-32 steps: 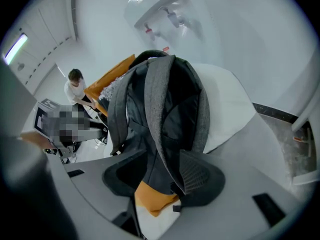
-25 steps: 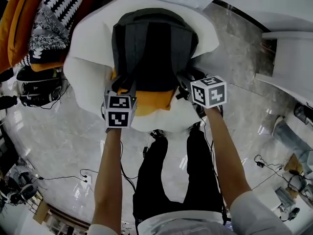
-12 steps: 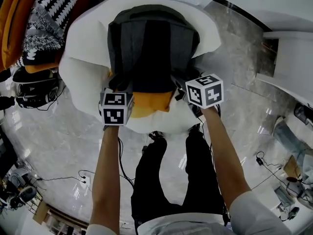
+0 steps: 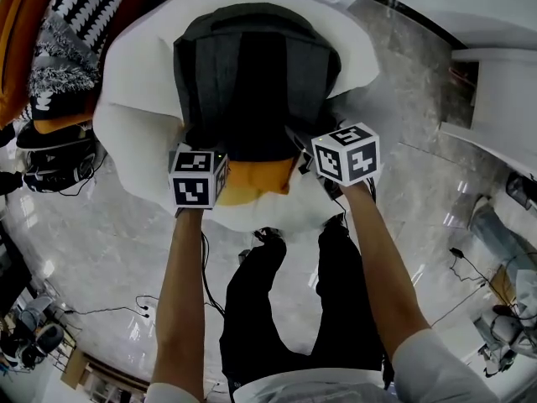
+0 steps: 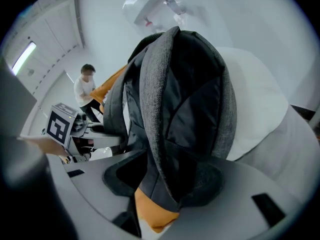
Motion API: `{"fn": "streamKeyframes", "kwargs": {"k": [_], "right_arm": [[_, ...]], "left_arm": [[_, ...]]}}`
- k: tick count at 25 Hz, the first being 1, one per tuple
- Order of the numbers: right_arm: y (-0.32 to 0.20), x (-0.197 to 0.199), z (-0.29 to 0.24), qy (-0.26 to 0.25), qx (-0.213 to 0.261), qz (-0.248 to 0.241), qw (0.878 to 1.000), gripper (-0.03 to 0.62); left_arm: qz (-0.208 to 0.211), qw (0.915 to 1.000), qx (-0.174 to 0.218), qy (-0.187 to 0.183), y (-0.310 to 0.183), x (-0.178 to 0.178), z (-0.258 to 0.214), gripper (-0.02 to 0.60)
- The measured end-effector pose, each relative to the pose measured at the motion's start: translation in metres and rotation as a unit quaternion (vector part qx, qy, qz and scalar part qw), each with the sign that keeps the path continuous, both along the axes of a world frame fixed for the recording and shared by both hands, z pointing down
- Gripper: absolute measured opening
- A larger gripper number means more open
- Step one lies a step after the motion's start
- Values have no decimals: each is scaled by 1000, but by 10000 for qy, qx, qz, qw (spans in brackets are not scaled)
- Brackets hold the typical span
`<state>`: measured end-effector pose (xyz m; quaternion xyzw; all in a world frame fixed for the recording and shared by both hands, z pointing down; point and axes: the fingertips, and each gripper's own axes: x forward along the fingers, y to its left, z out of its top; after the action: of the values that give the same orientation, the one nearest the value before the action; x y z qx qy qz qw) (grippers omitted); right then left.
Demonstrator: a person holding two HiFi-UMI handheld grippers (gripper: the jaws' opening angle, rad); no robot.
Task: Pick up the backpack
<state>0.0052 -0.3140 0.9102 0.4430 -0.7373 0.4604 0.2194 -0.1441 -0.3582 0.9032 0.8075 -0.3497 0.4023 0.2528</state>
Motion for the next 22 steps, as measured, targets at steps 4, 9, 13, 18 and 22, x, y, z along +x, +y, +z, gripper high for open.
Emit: {"fn": "streamKeyframes", "kwargs": {"k": [4,9,13,18,22], "right_arm": [[-5,-4,4,-85,1,170,9998,181],[-9,-5,9,-86,54,207,9997,181],[-10,-7,10,-139,84,242,9996,179],[-14,-6,12,-177,112,298,9993,179],[-15,-6,7,-212,240,257,9992,179]], "left_arm": [[-41,9999,-37,86,-3,4,9,183],[-89,9999,-2,102,-9,4,15,183],[-155,9995,4,264,-14,5,17,184],[-118,9993,62,341,-19,11,16,184],[-81,9996,93,258,-18,14,17,181]]}}
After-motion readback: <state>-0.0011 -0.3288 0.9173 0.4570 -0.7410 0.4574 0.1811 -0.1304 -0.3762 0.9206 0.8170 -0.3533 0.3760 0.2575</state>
